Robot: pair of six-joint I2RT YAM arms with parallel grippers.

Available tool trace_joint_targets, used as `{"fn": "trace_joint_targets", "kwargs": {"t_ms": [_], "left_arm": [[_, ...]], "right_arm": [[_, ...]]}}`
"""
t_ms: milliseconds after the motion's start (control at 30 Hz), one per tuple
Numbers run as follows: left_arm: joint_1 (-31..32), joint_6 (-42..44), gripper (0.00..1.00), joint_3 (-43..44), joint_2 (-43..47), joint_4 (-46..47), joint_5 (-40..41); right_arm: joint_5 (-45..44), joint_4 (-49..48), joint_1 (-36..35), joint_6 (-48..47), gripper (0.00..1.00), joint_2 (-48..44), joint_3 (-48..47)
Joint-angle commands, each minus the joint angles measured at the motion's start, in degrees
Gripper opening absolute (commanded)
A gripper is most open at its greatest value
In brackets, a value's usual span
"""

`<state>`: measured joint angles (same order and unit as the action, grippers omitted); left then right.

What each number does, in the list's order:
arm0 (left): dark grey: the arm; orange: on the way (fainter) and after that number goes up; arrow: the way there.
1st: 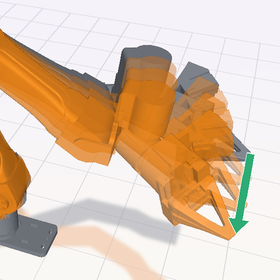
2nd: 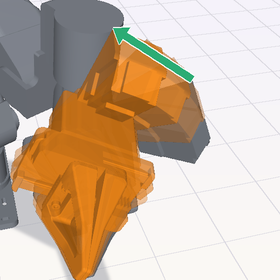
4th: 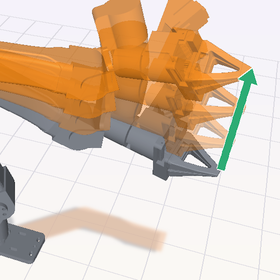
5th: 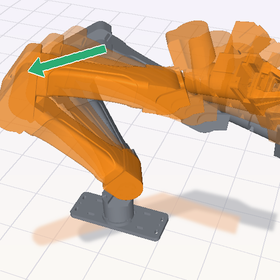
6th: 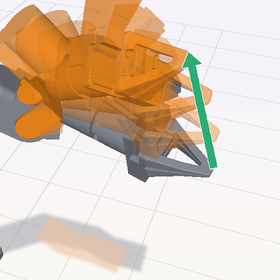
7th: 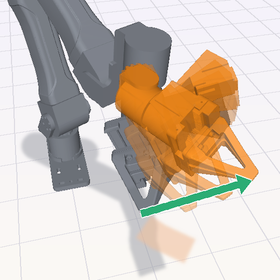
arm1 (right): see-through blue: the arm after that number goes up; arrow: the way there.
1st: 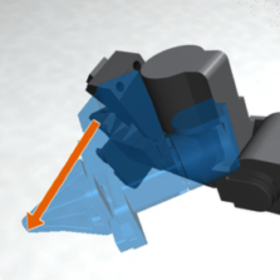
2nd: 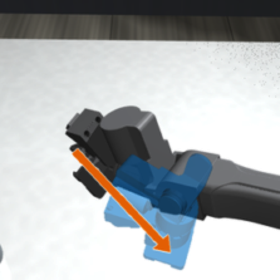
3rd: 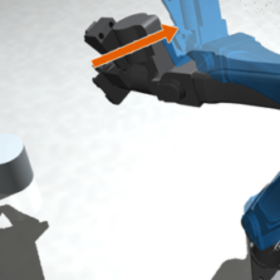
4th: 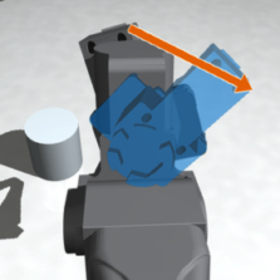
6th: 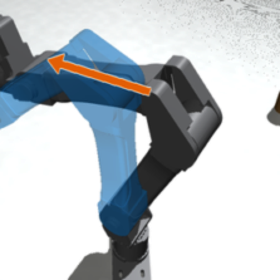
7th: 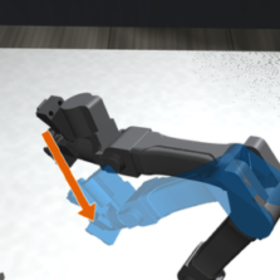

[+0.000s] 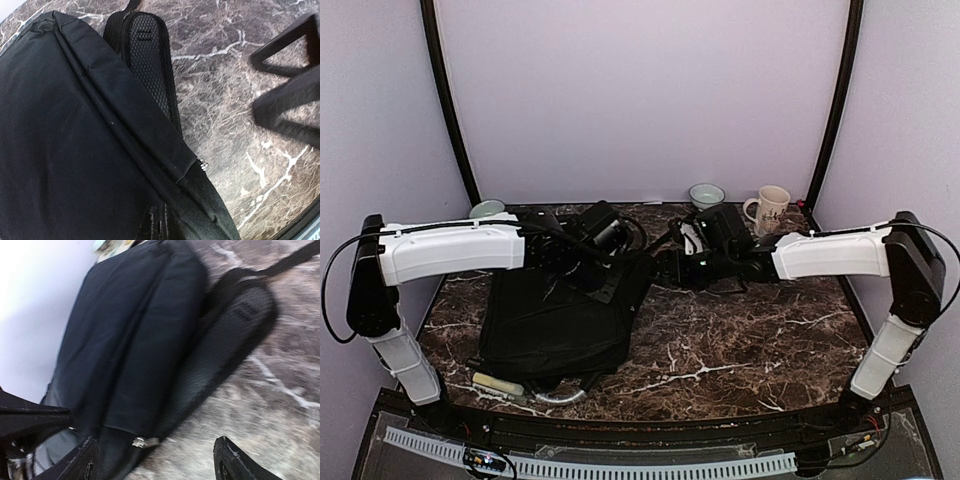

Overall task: Pack the student bag
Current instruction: Hold the student bag at the center of the board.

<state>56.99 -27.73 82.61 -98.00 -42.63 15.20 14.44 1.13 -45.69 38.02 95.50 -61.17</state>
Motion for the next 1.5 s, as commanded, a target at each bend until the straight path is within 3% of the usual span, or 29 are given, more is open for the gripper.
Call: {"fn": "trace_joint_targets", "kwargs": {"t_ms": [0, 200, 667, 933, 1133, 1467], "left_arm": [[0.2, -1.4, 0.0, -1.7, 3.7, 10.0, -4.1], [0.2, -2.9, 0.0, -7.8, 6.3, 17.1, -8.1], [0.2, -9.6, 0.0, -25.5, 15.0, 30.2, -8.1], [0.2, -9.5, 0.0, -28.2, 15.4, 34.6, -8.5], [0.2, -7.5, 0.0, -29.9, 15.9, 40.2, -10.6], [0.2, -6.4, 0.0, -31.3, 16.0, 42.9, -10.8]], "right_arm": [[14.8, -7.3, 0.3, 2.5, 0.8, 5.3, -4.3], [22.9, -7.8, -0.2, 4.0, 0.8, 10.9, -9.3], [23.6, 14.2, -1.2, -2.4, 0.72, 24.5, -24.8], [28.3, 18.3, -3.0, -4.6, 0.57, 27.9, -30.0], [31.4, 20.3, -4.1, -5.2, 0.61, 30.1, -33.4], [34.7, 16.8, -4.0, -2.3, 0.24, 30.7, -33.2]]}}
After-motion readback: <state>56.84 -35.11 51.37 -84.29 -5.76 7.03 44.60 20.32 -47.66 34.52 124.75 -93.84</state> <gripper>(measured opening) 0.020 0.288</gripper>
